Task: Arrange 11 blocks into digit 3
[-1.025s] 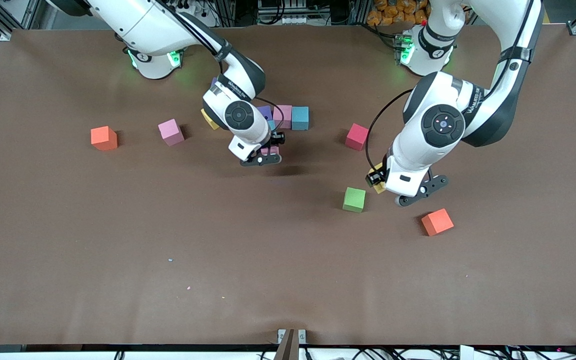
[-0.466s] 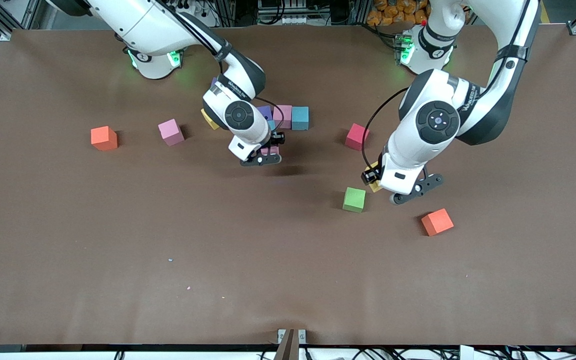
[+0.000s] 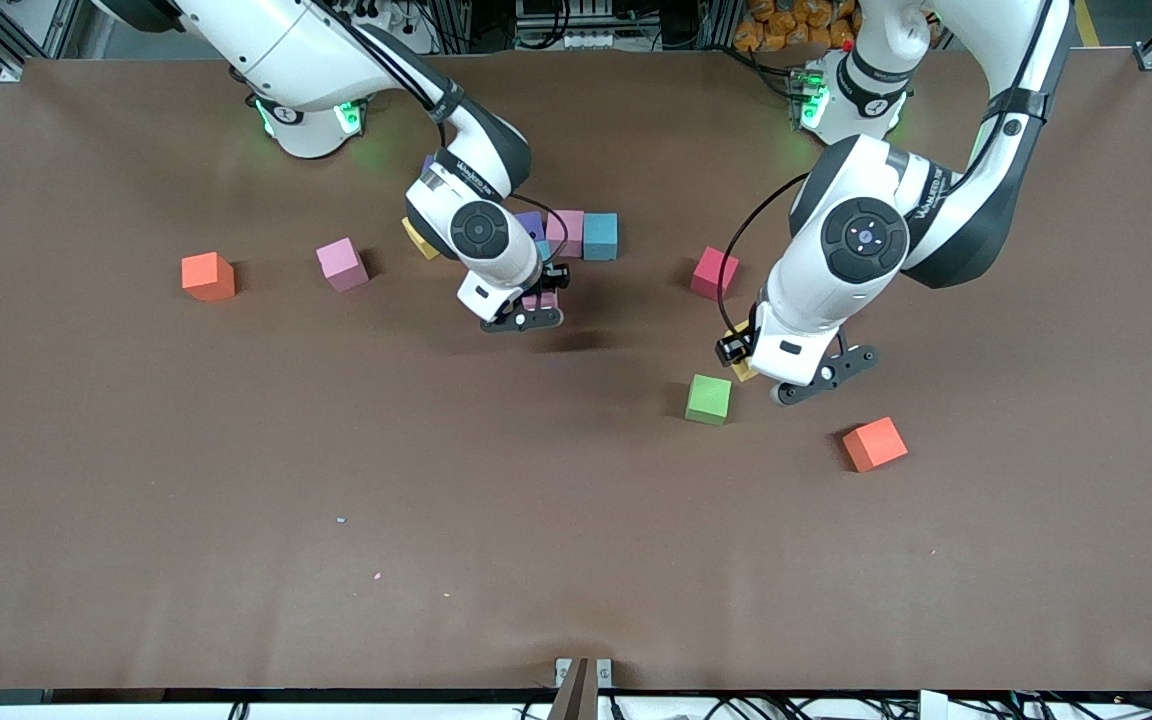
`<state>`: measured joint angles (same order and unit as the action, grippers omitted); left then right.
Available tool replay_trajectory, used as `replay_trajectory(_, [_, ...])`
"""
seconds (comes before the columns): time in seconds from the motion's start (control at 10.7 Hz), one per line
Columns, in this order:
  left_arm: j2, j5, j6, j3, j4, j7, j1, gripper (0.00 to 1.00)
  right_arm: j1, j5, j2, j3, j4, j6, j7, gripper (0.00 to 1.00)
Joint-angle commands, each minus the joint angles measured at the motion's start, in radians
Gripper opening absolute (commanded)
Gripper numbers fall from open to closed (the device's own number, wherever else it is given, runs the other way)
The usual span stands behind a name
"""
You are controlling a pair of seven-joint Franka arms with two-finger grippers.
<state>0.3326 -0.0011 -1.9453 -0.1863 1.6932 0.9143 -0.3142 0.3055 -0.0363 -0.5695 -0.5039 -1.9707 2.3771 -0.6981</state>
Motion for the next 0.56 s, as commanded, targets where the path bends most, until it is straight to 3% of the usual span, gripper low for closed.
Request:
replay_trajectory(0.0, [-0.009,-0.025,0.005,-0.001,0.000,-0.008,-0.002,0.16,0.001,-0.048,-0.024,0.008,-0.013,-0.030,-0.028,0.00])
replay_trajectory(0.47, [-0.010,-0.023,0.002,-0.001,-0.001,-0.008,0.000,0.17,-0.003,-0.048,-0.020,0.008,-0.013,-0.050,-0.028,0.00])
